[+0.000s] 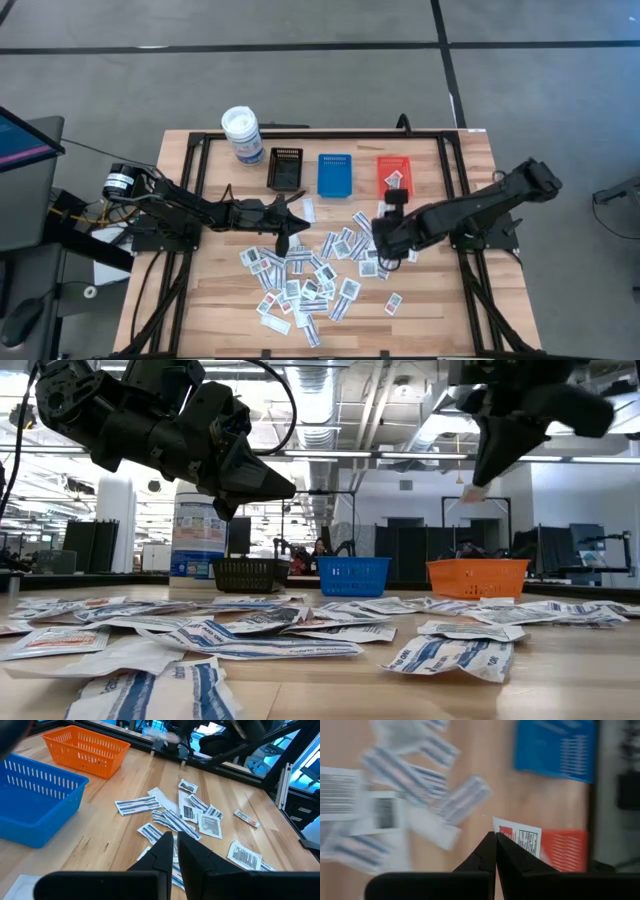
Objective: Pick & Place First Aid Supplies
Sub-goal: Put the orange ointment pack into the orange bin
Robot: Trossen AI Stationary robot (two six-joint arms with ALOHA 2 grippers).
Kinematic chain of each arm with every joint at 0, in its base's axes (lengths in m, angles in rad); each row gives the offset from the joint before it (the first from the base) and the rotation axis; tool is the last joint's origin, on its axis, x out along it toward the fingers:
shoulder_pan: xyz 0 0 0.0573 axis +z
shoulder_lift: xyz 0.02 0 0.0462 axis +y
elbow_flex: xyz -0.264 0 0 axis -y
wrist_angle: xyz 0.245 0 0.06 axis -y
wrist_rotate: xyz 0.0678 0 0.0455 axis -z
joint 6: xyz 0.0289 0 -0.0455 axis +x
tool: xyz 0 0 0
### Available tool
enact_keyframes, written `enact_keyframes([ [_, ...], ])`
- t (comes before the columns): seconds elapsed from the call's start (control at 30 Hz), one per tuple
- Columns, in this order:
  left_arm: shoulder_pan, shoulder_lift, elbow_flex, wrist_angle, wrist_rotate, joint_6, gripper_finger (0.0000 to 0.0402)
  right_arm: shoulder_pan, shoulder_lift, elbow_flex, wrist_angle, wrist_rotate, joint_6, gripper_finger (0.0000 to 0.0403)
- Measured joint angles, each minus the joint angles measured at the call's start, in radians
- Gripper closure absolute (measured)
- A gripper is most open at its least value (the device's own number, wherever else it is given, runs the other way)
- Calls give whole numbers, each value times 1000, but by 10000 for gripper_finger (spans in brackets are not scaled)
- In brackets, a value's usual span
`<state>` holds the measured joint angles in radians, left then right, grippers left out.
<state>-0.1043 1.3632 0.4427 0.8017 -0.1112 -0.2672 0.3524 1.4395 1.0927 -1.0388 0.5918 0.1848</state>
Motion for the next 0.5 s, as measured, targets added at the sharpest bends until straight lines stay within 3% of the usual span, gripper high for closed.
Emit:
enact_keyframes([
  [0.23,0,0,0,0,0,-3,376,-136,-33,-1,-84,31,-20,403],
  [0.5,0,0,0,0,0,-3,376,-365,-29,-2,-81,2,-133,403],
])
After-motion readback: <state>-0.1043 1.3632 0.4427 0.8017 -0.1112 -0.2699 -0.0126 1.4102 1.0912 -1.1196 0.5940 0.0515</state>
